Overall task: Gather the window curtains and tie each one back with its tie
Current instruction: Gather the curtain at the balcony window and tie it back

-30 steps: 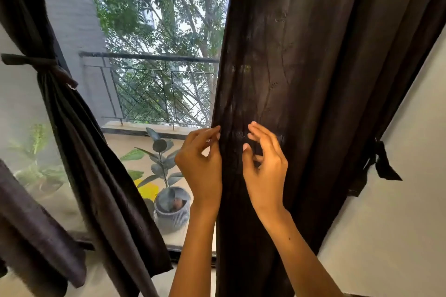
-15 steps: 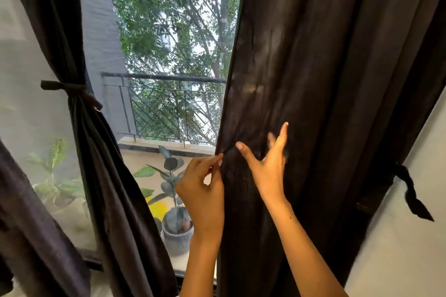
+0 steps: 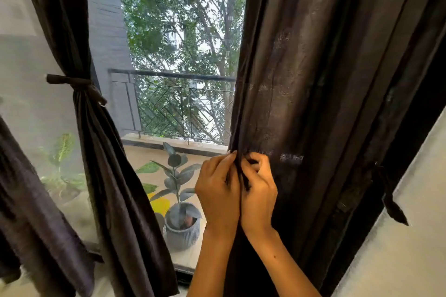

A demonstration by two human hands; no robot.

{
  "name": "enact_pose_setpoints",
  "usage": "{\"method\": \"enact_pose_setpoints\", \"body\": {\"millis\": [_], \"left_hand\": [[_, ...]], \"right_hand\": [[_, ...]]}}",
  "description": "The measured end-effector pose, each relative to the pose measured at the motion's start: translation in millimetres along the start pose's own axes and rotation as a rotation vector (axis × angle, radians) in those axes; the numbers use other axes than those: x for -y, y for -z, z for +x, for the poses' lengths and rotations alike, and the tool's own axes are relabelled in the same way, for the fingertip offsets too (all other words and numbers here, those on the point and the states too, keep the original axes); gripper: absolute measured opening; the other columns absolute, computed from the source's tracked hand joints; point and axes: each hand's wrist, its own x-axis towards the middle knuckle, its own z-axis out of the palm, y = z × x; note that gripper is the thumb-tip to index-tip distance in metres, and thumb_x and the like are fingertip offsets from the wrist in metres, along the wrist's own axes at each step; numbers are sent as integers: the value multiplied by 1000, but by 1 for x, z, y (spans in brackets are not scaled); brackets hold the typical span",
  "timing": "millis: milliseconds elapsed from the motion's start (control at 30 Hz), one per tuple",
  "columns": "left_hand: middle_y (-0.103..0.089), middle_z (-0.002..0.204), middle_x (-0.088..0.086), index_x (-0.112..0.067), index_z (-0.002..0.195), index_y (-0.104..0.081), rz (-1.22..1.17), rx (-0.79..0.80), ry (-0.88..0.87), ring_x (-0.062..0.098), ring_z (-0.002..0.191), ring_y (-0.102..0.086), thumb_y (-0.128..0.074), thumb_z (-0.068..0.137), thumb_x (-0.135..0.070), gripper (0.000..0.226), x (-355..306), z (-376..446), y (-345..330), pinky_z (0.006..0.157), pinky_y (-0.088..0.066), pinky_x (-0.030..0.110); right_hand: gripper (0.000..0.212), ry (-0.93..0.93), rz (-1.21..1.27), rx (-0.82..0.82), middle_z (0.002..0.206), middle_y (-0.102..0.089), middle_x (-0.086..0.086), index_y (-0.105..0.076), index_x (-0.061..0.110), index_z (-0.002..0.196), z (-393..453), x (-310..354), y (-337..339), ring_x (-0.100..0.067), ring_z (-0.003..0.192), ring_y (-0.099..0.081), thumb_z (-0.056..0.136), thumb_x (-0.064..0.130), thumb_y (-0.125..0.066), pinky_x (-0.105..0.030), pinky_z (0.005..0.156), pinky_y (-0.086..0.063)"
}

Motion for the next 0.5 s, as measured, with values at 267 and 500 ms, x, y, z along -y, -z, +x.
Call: {"method": "enact_pose_setpoints", "body": {"millis": [267,500], "left_hand": [[-74,92,-1,-11,97,-75,-159,77,93,10,83,-69,-73,80,-12,17,-8,-4,-11,77,-52,21],[-69,78,-13,-24,86,-66,-247,-3,230,0,74,-65,-72,82,-6,19,-9,-1,-7,72,-49,14]], "right_hand": [[31,239,-225,245,124,-57,5,-61,19,118,0,-25,22,-12,111,-59,89,22,-51,-35,90,-51],[83,-28,-154,-231,157,-21,-7,-26,13,149,28,-34,51,-15,145,-20,84,35,-72,-26,116,-23]]}}
